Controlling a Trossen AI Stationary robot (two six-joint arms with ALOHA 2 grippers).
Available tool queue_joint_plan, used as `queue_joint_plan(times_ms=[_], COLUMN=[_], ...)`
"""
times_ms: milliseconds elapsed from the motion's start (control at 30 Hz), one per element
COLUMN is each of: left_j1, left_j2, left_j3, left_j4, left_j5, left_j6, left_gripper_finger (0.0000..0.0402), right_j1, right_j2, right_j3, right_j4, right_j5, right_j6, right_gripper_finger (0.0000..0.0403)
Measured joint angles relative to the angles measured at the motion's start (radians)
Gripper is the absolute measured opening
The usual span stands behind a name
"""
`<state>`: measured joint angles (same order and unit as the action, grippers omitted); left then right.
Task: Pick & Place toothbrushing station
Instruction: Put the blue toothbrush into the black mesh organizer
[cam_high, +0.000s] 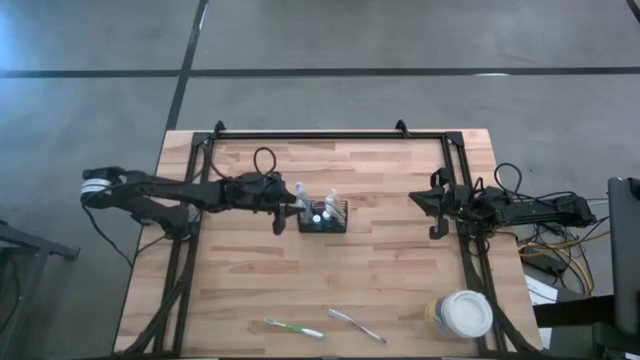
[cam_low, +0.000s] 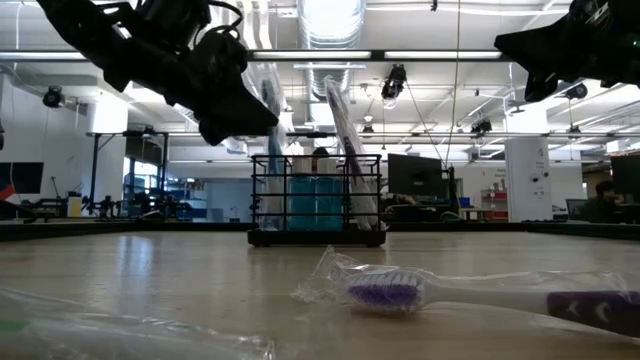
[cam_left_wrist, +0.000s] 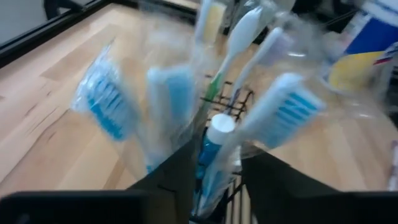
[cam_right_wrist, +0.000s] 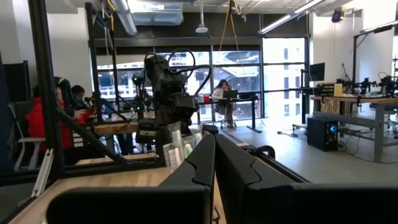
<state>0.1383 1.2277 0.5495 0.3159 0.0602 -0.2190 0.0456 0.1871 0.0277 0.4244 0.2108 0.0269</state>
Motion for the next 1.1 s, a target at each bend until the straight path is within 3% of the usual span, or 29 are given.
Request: queue_joint_plan(times_ms=[267, 1100], left_j1=[0.0, 0.002], left_j2=[-0.033, -0.03], left_j3=[0.0, -0.075], left_j4=[0.007, 0.05], left_j5=[0.043, 0.043], left_j6=[0.011, 0.062], left_gripper_finger=[0.0014, 0.0025], right_j1=[0.0, 0.0], right_j2=[0.0, 0.0], right_j3=[0.0, 0.0], right_j4=[0.0, 0.0], right_j5=[0.0, 0.001], right_j6=[0.0, 0.0], right_gripper_finger=[0.0008, 0.0008])
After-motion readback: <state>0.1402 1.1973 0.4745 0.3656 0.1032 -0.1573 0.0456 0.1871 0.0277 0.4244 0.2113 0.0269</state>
